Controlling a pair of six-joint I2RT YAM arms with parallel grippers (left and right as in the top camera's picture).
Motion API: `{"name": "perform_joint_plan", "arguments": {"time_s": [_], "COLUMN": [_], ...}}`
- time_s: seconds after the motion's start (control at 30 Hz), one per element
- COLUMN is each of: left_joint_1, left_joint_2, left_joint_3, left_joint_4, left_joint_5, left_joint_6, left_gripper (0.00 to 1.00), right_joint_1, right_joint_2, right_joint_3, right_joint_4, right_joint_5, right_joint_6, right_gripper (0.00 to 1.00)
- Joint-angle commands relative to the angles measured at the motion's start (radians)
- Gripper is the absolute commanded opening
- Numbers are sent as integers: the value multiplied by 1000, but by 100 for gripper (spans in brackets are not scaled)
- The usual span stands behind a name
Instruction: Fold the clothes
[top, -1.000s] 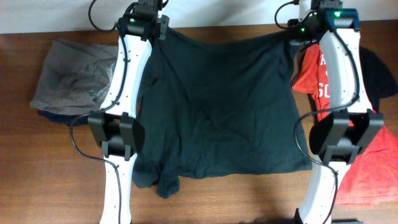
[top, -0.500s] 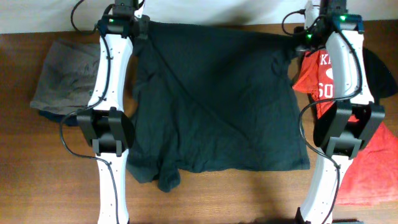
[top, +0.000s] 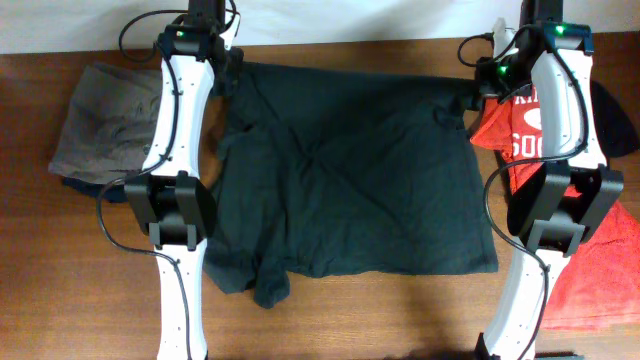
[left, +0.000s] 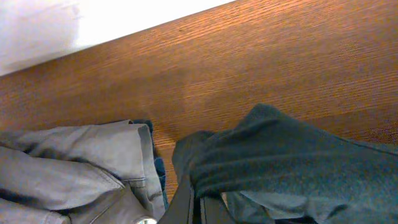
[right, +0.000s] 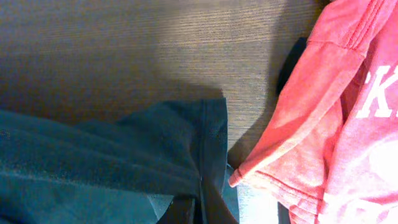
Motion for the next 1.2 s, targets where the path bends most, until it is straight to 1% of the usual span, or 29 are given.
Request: {"name": "perform_joint_plan", "arguments": {"time_s": [0.0, 0.2, 0.3, 0.43, 0.5, 0.6, 0.77, 0.87, 0.93, 1.0, 1.03, 1.17], "left_joint_1": [32, 27, 22, 22, 22, 22, 22, 22, 22, 22, 22, 22], "left_joint_2": [23, 26, 25, 26, 26, 26, 26, 25, 25, 25, 25, 25], "left_joint_3": [7, 8, 13, 13, 13, 13, 13, 16, 53, 149, 253, 480], "left_joint_4": [0, -22, -62, -145, -214, -252, -277, -250, -231, -211, -193, -147], "left_joint_5": [-26, -22, -22, -18, -18, -18, -14, -11, -11, -13, -32, -40], "left_joint_6": [14, 13, 13, 13, 13, 13, 13, 13, 13, 13, 13, 13], "left_gripper": [0, 0, 0, 0, 0, 0, 0, 0, 0, 0, 0, 0], "right_joint_1": [-17, -17, -17, -17, -17, -17, -17, -17, -17, -17, -17, -29], "right_joint_2": [8, 7, 6, 7, 7, 7, 7, 7, 6, 6, 6, 6], "right_joint_3": [4, 4, 4, 4, 4, 4, 4, 4, 5, 9, 15, 18], "right_joint_4": [-5, -25, -60, -125, -192, -240, -259, -246, -231, -217, -213, -209], "right_joint_5": [6, 6, 6, 6, 6, 6, 6, 6, 6, 6, 6, -10], "right_joint_6": [-22, -23, -26, -25, -25, -25, -25, -25, -25, -25, -25, -25], "right_gripper": [4, 4, 4, 4, 4, 4, 4, 4, 4, 4, 4, 4]}}
